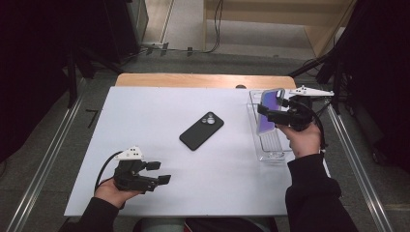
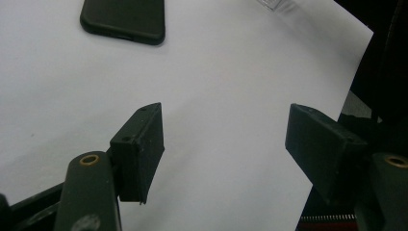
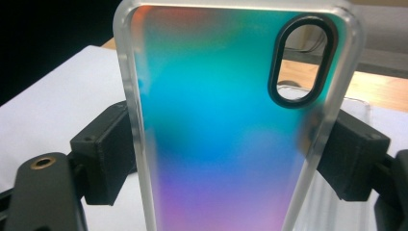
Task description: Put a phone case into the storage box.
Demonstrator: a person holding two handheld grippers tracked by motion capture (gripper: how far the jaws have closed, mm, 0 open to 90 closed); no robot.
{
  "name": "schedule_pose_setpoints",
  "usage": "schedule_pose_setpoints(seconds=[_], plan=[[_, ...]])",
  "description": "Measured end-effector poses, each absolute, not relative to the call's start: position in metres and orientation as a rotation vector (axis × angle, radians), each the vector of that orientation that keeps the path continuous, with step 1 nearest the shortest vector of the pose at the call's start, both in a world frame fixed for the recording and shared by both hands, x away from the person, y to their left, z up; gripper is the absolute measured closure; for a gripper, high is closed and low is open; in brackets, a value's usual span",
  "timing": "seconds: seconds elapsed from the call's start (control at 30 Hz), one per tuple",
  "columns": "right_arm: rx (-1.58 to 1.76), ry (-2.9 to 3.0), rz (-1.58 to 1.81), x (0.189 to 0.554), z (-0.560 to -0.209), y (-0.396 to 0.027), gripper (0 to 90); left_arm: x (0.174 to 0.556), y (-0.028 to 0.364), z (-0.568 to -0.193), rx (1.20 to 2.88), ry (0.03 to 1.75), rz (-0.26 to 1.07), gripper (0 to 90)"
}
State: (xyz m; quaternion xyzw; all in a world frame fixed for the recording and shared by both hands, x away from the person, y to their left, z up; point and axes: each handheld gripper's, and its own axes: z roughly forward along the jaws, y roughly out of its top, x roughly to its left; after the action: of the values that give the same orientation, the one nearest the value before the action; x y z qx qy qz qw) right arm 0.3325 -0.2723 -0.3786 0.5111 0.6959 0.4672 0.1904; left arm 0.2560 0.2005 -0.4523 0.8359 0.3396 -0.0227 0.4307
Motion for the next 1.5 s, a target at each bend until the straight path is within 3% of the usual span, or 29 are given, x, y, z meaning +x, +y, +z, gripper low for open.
schedule_pose_setpoints(seconds=[0.9,1.5], plan=[[1.586,1.858,1.190,0.390,-0.390,-0.297,15.2,0.260,0.199,-0.456,2.093,0.857,-0.060,30.3],[1.600,1.802,1.127,0.436,-0.403,-0.289,15.2,0.261,0.199,-0.456,2.090,0.849,-0.055,30.3]])
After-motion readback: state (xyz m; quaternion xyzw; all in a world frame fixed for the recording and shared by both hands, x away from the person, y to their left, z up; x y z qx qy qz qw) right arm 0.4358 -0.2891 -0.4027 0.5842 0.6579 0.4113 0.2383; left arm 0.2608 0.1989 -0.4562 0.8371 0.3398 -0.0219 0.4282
